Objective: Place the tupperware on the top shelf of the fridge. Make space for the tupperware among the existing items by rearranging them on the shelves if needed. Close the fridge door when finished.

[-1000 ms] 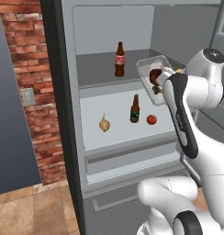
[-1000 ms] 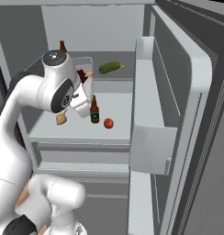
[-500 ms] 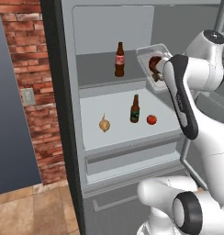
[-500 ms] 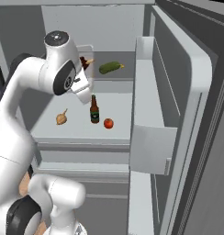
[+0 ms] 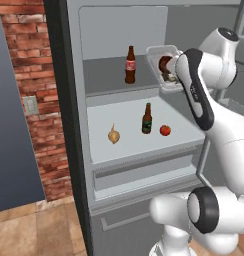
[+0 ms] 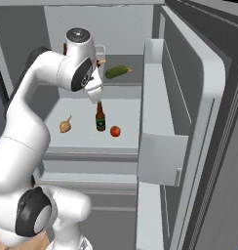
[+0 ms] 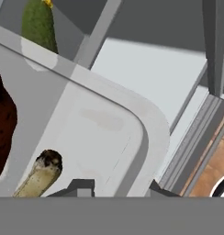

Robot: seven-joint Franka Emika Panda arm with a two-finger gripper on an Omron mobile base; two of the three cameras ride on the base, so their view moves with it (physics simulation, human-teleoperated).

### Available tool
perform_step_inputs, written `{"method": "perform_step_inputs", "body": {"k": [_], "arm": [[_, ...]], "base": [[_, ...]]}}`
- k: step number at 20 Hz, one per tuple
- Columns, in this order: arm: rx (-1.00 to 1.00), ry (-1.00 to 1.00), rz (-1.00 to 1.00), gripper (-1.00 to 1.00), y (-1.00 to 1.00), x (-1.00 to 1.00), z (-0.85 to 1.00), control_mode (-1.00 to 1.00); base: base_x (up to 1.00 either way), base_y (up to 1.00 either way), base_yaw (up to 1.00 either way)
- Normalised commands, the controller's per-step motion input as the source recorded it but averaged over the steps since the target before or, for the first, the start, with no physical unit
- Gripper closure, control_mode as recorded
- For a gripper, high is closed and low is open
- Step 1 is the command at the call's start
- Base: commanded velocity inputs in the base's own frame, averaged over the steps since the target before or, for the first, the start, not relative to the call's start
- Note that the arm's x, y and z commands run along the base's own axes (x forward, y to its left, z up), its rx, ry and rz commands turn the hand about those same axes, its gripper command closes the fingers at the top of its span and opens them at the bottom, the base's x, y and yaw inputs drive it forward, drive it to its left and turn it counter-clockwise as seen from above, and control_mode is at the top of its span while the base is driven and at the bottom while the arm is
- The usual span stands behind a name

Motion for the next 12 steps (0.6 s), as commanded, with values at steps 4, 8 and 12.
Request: {"method": "perform_step_inputs", "body": {"k": [4, 8, 12], "arm": [[0.00, 0.00, 0.03, 1.00, 0.21, 0.46, 0.00, -1.00], [0.00, 0.00, 0.03, 1.00, 0.12, 0.52, 0.12, -1.00], [0.04, -0.01, 0.00, 1.00, 0.00, 0.43, 0.11, -1.00]], "base": [[0.00, 0.00, 0.00], [0.00, 0.00, 0.00], [0.00, 0.00, 0.00]]}}
